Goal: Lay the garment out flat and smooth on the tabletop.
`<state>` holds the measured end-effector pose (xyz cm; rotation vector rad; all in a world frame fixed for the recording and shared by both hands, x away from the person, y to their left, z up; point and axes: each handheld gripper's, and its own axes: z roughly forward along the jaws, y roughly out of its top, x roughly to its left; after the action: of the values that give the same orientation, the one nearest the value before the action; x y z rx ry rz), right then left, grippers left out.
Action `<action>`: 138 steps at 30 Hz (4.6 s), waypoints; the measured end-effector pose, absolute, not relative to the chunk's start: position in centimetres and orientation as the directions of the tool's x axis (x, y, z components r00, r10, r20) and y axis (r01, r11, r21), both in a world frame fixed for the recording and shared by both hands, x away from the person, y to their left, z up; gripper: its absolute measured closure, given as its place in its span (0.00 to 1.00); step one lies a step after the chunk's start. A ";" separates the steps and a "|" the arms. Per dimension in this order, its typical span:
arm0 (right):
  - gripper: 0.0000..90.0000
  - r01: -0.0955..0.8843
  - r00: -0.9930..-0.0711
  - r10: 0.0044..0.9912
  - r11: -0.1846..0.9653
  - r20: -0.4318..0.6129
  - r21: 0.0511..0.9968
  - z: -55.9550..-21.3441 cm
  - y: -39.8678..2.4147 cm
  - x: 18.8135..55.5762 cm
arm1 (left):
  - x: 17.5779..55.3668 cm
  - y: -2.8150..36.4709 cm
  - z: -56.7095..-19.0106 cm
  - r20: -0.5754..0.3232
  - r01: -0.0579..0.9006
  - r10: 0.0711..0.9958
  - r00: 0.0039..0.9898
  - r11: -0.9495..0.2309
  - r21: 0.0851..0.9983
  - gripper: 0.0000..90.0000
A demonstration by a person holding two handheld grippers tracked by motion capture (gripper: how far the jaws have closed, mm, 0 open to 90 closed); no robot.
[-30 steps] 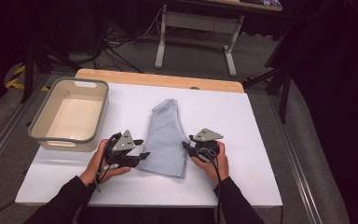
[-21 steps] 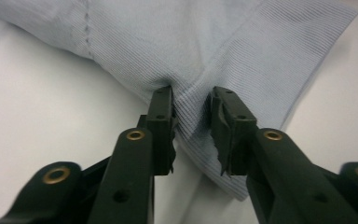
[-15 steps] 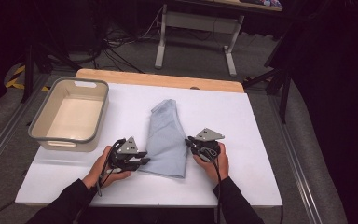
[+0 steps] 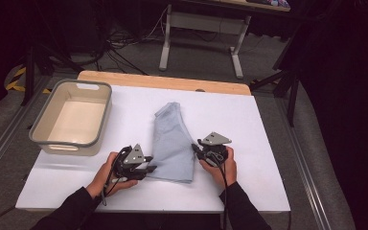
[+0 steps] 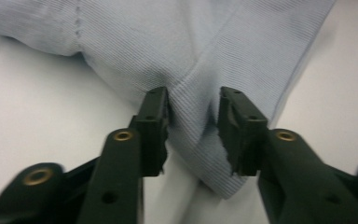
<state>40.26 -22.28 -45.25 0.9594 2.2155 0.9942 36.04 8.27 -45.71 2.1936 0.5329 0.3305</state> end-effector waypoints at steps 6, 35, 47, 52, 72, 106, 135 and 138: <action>0.57 0.477 -0.594 0.804 0.375 -0.023 0.795 -45.6 -23.0 40.7 | 36.1 8.7 -45.9 0.006 0.289 0.463 0.886 -0.563 0.774 0.44; 0.69 0.547 -0.665 0.740 0.386 0.105 0.743 -45.8 -22.1 42.9 | 35.1 7.0 -46.7 0.021 0.214 0.330 0.944 -0.657 0.723 0.73; 0.66 0.435 -0.668 0.742 0.449 -0.055 0.781 -45.3 -21.4 41.9 | 34.9 7.2 -46.4 0.061 0.189 0.335 0.940 -0.662 0.726 0.65; 0.64 0.406 -0.666 0.743 0.439 -0.070 0.801 -44.9 -21.5 41.5 | 34.8 7.9 -45.5 0.081 0.172 0.340 0.937 -0.650 0.741 0.61; 0.54 0.277 -0.673 0.726 0.427 -0.144 0.860 -43.1 -21.4 39.9 | 34.6 9.9 -43.6 0.150 0.103 0.402 0.903 -0.543 0.833 0.45; 0.24 0.113 -0.698 0.665 0.470 -0.267 0.875 -41.8 -21.6 36.2 | 34.3 12.9 -43.2 0.223 0.043 0.498 0.838 -0.468 0.883 0.16; 0.18 0.104 -0.684 0.665 0.495 -0.299 0.863 -43.7 -23.9 33.8 | 33.0 16.2 -45.4 0.158 0.134 0.578 0.800 -0.430 0.893 0.09; 0.18 0.107 -0.684 0.663 0.504 -0.304 0.857 -43.9 -24.0 33.9 | 32.9 16.4 -45.5 0.155 0.140 0.585 0.796 -0.427 0.894 0.09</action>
<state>33.86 -24.02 -43.93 0.6276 2.1230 1.1504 32.90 16.38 -45.48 1.9777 0.5423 0.5563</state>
